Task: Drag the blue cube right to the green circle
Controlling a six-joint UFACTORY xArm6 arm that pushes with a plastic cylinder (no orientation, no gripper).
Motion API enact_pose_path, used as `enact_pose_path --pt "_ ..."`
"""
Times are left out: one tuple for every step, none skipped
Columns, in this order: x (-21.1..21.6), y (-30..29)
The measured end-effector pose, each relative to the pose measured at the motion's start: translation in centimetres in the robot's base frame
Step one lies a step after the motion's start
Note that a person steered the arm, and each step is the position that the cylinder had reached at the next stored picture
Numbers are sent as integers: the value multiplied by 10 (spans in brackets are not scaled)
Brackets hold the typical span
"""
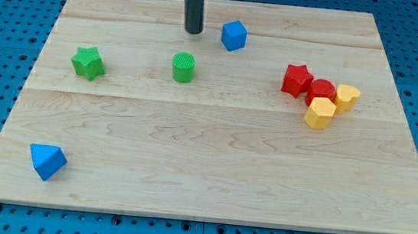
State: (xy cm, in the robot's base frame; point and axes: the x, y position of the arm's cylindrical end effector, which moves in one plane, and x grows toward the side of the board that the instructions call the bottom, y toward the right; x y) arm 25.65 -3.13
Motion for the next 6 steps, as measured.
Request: enact_pose_path --pt "-5 51" --pt "24 82" --pt "67 40" --pt "28 76" --pt "-12 76" --pt "16 127"
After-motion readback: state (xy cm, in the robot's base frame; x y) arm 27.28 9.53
